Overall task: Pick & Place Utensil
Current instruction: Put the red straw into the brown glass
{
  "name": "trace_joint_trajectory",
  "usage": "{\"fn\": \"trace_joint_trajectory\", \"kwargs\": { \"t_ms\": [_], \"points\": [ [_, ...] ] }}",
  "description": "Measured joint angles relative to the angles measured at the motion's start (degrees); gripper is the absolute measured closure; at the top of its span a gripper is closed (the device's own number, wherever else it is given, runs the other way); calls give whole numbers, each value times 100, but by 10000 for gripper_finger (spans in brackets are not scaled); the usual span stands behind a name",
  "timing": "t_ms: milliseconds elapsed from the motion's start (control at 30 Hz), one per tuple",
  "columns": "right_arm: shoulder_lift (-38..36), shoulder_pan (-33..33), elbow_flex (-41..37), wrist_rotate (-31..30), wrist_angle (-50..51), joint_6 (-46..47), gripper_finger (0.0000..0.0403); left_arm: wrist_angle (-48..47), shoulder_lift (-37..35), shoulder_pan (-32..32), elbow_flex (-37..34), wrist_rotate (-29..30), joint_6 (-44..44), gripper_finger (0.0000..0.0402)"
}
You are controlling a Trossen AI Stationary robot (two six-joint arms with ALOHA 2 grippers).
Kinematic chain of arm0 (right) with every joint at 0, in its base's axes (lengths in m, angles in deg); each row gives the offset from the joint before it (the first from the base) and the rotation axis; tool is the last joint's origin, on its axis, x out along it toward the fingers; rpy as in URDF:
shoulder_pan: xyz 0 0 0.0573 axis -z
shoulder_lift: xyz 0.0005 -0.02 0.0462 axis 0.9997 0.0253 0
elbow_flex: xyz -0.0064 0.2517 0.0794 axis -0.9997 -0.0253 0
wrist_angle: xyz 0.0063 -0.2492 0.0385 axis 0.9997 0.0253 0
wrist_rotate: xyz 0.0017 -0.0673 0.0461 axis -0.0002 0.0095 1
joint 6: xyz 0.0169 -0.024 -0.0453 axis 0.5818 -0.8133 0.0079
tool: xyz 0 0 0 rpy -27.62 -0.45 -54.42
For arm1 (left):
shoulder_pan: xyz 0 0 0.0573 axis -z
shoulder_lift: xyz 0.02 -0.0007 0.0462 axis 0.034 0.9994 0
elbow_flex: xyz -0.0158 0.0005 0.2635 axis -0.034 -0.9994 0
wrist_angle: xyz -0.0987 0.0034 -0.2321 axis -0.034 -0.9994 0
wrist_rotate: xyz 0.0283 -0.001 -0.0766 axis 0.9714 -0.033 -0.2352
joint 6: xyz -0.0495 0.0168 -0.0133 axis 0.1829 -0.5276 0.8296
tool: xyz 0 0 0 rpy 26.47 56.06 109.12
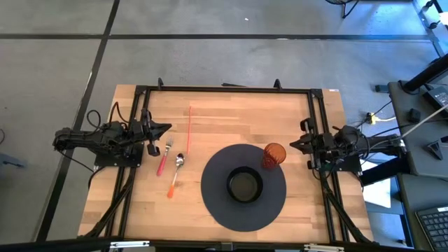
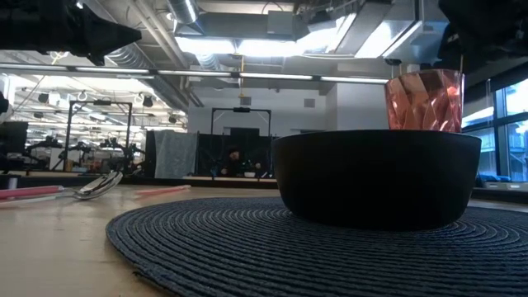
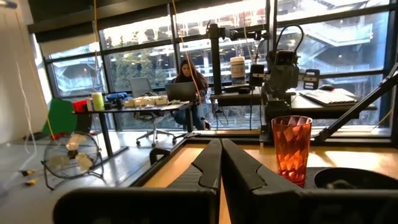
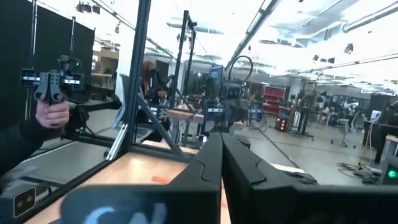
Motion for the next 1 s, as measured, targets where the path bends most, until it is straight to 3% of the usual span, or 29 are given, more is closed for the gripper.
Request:
{"fn": "trace_joint_trajectory", "kwargs": {
  "t_ms": [267,1000],
  "points": [
    [-199,-2,-8,62,328,149,400,-28,0,-2,0,275,32,400],
    [-193,-4,-5,-51,1014,129,400,-142,0,-2,0,277,156,394]
  ]
}}
